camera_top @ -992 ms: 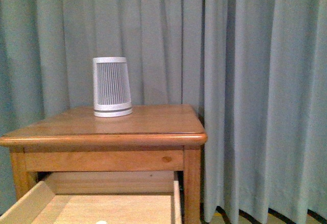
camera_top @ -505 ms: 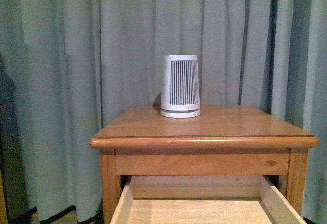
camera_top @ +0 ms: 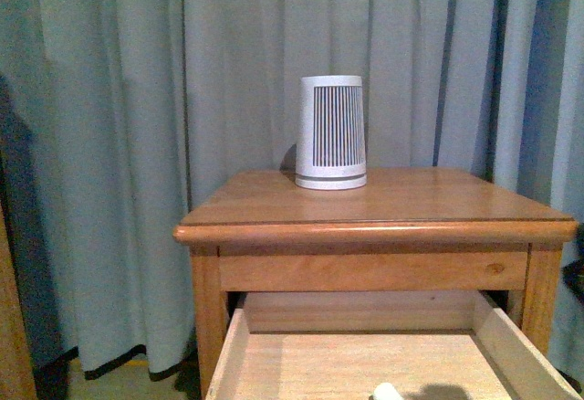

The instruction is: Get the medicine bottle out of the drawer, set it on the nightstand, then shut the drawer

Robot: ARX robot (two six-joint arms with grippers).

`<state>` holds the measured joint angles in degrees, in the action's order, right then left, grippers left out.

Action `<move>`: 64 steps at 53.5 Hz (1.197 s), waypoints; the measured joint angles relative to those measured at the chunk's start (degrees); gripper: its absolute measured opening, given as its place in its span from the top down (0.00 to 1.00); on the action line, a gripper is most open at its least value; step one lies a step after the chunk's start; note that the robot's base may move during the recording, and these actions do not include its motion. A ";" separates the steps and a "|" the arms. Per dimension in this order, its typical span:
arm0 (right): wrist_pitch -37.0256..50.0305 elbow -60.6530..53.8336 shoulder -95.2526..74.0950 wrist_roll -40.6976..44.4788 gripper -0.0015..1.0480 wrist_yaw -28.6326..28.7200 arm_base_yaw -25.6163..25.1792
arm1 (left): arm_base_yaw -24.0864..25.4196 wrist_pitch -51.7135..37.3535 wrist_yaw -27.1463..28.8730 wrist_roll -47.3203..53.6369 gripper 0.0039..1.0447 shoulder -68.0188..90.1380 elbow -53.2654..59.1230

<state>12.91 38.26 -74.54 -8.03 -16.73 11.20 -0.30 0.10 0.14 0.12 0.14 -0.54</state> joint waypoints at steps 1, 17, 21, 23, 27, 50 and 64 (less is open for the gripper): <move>-0.52 1.38 -1.99 -0.22 0.07 0.02 0.37 | 0.00 0.00 0.00 0.02 0.06 0.00 0.00; -8.07 17.46 -24.65 -2.27 0.07 1.57 4.94 | 0.00 0.00 0.02 0.00 0.06 0.00 0.00; -9.66 20.48 -28.85 -2.67 0.07 1.49 5.79 | 0.00 0.00 0.00 0.02 0.06 0.00 0.00; -9.81 21.59 -30.47 -2.75 0.07 1.46 6.14 | 0.00 0.00 0.00 0.02 0.06 0.00 0.00; -9.92 24.68 -34.67 -2.99 0.07 1.46 6.91 | 0.00 0.00 0.00 0.02 0.06 0.00 0.00; -11.58 34.56 -47.91 -4.24 0.07 1.29 7.43 | 0.00 0.00 0.00 0.00 0.06 0.00 0.00; -13.49 40.13 -52.72 -4.90 0.07 1.77 7.80 | 0.00 0.00 0.02 0.02 0.06 0.00 0.00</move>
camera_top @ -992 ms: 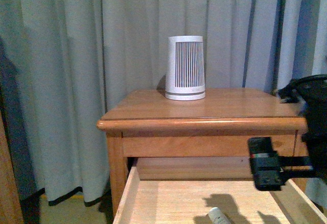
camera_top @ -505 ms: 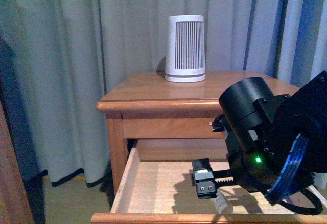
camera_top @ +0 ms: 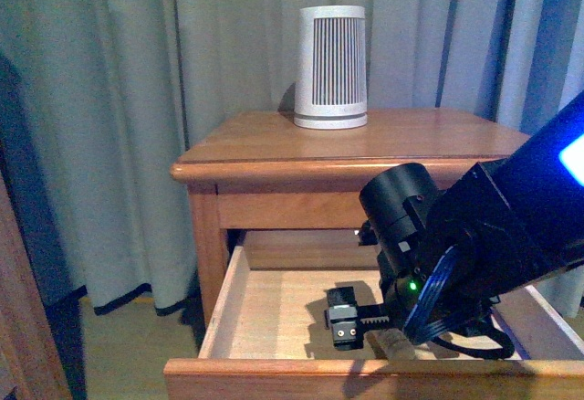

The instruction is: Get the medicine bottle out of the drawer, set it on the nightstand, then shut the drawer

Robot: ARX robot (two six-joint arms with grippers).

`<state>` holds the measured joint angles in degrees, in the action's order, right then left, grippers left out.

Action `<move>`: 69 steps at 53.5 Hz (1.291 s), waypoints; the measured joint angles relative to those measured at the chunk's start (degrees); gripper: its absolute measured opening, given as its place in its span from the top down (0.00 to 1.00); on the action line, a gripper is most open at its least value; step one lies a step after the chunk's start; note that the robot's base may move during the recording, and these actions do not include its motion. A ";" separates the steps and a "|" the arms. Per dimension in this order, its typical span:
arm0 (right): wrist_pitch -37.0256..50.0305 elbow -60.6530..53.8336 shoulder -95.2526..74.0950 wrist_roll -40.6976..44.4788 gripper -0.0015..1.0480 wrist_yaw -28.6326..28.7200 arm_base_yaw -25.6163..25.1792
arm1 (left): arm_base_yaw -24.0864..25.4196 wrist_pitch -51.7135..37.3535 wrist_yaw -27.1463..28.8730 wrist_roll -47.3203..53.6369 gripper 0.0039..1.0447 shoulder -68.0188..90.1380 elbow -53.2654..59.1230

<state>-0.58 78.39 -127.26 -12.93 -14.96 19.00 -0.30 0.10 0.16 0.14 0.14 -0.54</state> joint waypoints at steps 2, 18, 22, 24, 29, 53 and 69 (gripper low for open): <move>-0.39 0.59 -0.48 -0.17 0.07 0.09 0.09 | 0.00 0.00 -0.02 -0.02 0.06 0.00 0.00; -2.12 2.40 -2.82 -1.33 0.42 0.57 0.98 | 0.00 0.00 -0.02 0.00 0.06 0.00 0.00; -2.12 2.60 -2.89 -1.46 0.52 0.59 1.01 | 0.00 0.00 -0.02 0.00 0.06 0.00 0.00; -2.19 2.67 -2.89 -1.49 0.57 0.44 1.01 | 0.00 0.00 -0.02 0.00 0.06 0.00 0.00; -2.69 2.86 -2.89 -1.68 0.69 -0.15 0.98 | 0.00 0.00 -0.02 0.00 0.06 0.00 0.00; -16.72 0.37 19.43 -16.57 0.71 4.11 3.41 | 0.00 0.00 -0.02 0.00 0.06 0.00 0.00; -14.80 7.23 28.57 -9.86 0.71 -5.92 -1.88 | 0.00 0.00 0.00 0.00 0.06 0.00 0.00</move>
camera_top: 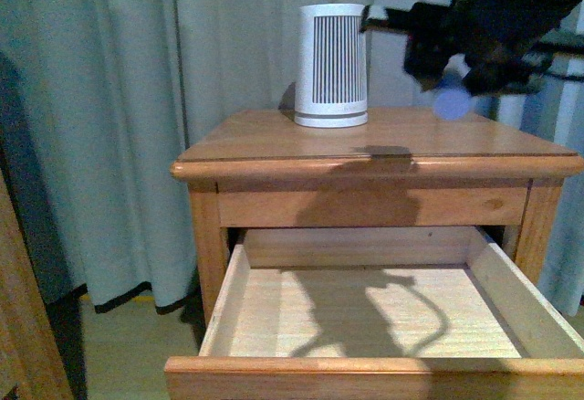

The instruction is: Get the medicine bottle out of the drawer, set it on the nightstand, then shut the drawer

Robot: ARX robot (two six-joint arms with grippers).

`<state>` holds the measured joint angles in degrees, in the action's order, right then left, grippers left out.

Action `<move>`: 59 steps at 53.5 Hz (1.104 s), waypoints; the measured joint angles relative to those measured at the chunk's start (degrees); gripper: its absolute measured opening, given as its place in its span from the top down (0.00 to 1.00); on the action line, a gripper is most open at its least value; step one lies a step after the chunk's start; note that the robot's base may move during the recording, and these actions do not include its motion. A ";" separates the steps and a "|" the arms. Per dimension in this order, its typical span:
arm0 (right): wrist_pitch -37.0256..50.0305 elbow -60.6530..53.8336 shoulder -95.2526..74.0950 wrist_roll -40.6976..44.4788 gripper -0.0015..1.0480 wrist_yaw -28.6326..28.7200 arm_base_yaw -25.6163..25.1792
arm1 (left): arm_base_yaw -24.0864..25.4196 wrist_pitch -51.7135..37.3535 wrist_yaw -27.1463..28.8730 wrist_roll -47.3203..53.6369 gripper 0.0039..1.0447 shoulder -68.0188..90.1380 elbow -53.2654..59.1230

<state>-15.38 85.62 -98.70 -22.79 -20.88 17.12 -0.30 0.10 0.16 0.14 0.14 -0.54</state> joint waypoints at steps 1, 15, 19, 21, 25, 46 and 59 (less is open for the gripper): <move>0.00 0.61 -0.15 0.63 0.71 -0.26 -0.44 | 0.00 0.00 0.00 -0.02 0.06 0.00 0.00; -2.14 15.76 -10.67 7.65 0.71 -0.24 -8.70 | 0.00 0.00 -0.02 0.00 0.06 0.00 0.00; -3.98 19.58 -14.73 7.65 0.71 -0.33 -10.32 | 0.00 0.00 -0.02 -0.02 0.06 0.00 0.00; -4.35 20.96 -16.39 7.65 0.71 -0.79 -10.86 | 0.00 0.00 -0.02 -0.02 0.06 0.00 0.00; -3.89 23.74 -20.28 7.69 0.71 -2.03 -12.07 | 0.00 0.00 -0.02 0.00 0.06 0.00 0.00; 7.06 23.06 -22.99 10.36 0.24 -1.84 -12.04 | 0.00 0.00 -0.02 0.00 0.06 0.00 0.00; 21.09 4.39 -7.34 13.64 0.07 -1.53 -11.23 | 0.00 0.00 -0.02 0.00 0.06 0.00 0.00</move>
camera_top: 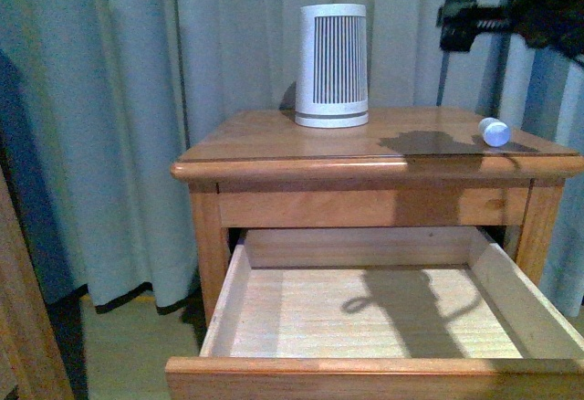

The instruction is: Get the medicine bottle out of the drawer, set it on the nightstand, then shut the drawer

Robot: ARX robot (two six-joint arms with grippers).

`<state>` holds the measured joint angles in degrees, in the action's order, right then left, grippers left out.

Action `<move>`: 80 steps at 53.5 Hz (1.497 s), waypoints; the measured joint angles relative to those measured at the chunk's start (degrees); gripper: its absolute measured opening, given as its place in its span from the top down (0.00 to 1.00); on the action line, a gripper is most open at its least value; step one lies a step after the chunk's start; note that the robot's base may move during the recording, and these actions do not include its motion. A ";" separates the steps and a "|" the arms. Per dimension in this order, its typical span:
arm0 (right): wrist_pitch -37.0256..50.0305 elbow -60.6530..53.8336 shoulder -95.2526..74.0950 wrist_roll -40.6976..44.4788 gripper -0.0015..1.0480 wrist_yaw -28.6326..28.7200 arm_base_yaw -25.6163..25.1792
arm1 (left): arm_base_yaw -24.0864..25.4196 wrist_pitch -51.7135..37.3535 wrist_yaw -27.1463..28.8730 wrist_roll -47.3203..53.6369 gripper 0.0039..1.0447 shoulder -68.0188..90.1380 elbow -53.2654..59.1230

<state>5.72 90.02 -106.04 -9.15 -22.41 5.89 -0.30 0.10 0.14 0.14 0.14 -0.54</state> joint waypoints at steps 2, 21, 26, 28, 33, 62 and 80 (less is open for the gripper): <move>1.64 -4.72 5.05 -0.02 0.07 0.50 -0.02 | 0.00 0.00 0.00 0.00 0.06 0.00 0.00; 5.16 -55.78 47.41 -2.03 0.07 3.69 0.70 | 0.00 0.00 0.02 0.00 0.06 0.00 0.00; 4.87 -66.42 54.31 -3.06 0.07 2.47 3.98 | 0.00 0.00 0.00 -0.02 0.06 0.00 0.00; 4.90 -70.07 55.80 -4.11 0.07 1.88 5.40 | 0.00 0.00 0.00 -0.02 0.06 0.00 0.00; 8.31 -76.96 55.12 -6.58 0.07 -0.57 8.83 | 0.00 0.00 0.00 -0.02 0.06 0.00 0.00; 51.41 -74.69 6.49 -4.72 0.07 -5.16 16.57 | 0.00 0.00 0.00 0.00 0.06 0.00 0.00; 56.98 -58.25 -10.25 0.20 0.07 0.02 10.84 | 0.00 0.00 0.00 0.00 0.06 0.00 0.00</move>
<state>62.70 31.77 -116.29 -8.95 -22.39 16.73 -0.30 0.10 0.14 0.14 0.14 -0.54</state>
